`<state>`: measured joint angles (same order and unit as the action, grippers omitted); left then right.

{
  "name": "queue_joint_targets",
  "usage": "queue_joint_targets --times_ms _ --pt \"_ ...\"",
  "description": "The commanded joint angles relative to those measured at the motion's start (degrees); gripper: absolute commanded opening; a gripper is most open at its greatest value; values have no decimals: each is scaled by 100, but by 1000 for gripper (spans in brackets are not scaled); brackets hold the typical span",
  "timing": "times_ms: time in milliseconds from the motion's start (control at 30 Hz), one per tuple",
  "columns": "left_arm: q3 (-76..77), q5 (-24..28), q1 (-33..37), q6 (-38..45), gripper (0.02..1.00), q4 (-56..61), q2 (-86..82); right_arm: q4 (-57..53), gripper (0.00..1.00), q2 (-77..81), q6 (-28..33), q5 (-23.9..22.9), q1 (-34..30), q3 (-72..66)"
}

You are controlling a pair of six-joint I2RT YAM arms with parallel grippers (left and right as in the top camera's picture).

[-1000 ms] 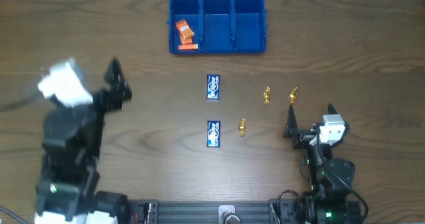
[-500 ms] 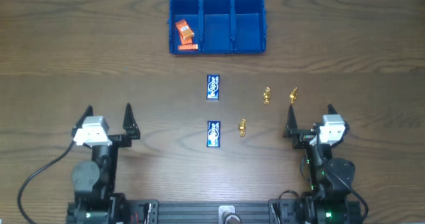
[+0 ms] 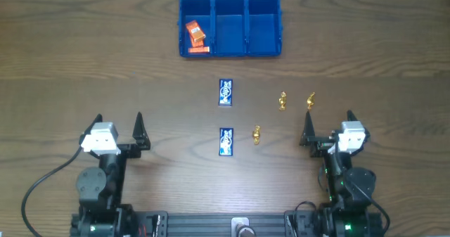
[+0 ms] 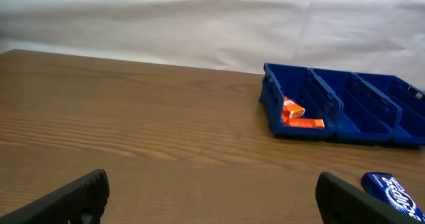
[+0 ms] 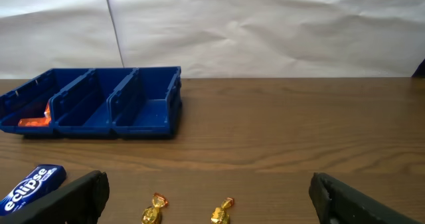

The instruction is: Sort Candies Into Trays

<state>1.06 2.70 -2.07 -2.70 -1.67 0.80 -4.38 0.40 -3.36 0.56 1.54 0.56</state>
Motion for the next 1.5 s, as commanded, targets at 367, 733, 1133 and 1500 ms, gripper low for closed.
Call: queue_joint_targets --times_ms 367,733,1133,1500 --pt "-79 -11 20 103 998 -267 -44 306 998 -24 -955 678 22 -9" --pt "-79 -11 20 103 998 -267 -46 -992 998 2411 -1257 2264 227 2723" --pt "-79 -11 20 103 998 -267 -44 -3569 998 6754 -2184 791 2444 5906" --pt "-79 -11 20 103 998 -267 -44 -4089 998 8937 -3856 181 4382 6142"
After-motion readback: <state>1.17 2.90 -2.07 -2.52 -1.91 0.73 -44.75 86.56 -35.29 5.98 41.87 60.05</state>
